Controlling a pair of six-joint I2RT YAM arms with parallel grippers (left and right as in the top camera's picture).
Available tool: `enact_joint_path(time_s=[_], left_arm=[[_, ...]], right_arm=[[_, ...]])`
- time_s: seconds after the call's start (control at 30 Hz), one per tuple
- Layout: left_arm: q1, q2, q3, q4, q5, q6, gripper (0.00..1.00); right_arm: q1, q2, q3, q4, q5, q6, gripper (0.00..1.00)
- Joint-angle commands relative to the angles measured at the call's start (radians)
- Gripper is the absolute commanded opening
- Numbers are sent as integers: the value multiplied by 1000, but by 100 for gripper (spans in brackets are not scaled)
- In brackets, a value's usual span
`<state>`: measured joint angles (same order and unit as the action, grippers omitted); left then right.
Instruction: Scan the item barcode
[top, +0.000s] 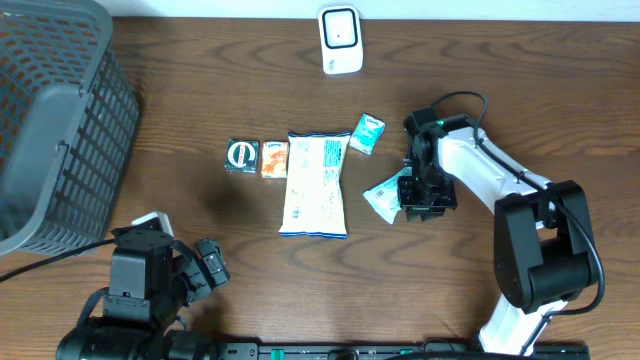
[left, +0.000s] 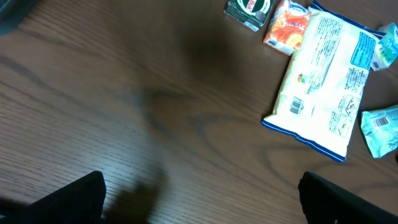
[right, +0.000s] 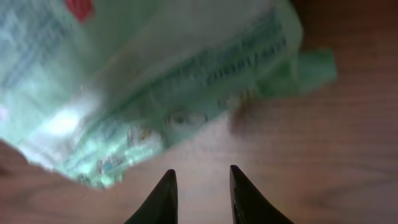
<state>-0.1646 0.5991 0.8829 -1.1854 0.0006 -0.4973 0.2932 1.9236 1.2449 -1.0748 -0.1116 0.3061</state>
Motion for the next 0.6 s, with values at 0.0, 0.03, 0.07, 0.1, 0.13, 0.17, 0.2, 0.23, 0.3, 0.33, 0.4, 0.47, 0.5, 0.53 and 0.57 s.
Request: enact_joint_path(time_s=[0.0,0.03,0.07,0.1,0.13,0.17,0.2,0.23,0.3,0.33,0.4,0.47,0.5,0.53,0.57], left_arm=[[2,-4,-2,-3,-9,2,98],[2,-4,-2,-3,-9,2,97],[2,-4,-2,-3,-9,2,98],[2,-4,-2,-3,-9,2,98],[2,-4,-2,-3,-9,2,97],[2,-4,-2,-3,-9,2,98],[2,-4,-2,-3,-9,2,98],[2,-4,-2,-3,-9,2,97],[2,-4,-2,-3,-9,2,98],[2,-4,-2,-3,-9,2,98],[2,-4,-2,-3,-9,2,98],[2,-4,-2,-3,-9,2,98],[2,-4,-2,-3,-9,2,98],[2,-4,-2,-3,-9,2,98],[2,-4,-2,-3,-9,2,98]], right_arm=[[11,1,-10,57,58,15,22],[11,1,-10,74,80,16,23],[11,1,-10,89,98,16,24],[11,1,-10,108,118,16,25],[9,1,-10,124,133,22,27],[6,1,-10,138,142,32,29],[3,1,-10,156,143,37,29],[0,1,-10,178,140,39,29],[-2,1,-10,220,127,38,28],[-2,1,-10,240,117,38,29],[1,1,-10,276,78,37,29],[2,1,-10,308,32,37,30],[2,1,-10,328,7,37,31],[2,1,-10,341,-10,37,32],[2,1,-9,354,-29,37,32]])
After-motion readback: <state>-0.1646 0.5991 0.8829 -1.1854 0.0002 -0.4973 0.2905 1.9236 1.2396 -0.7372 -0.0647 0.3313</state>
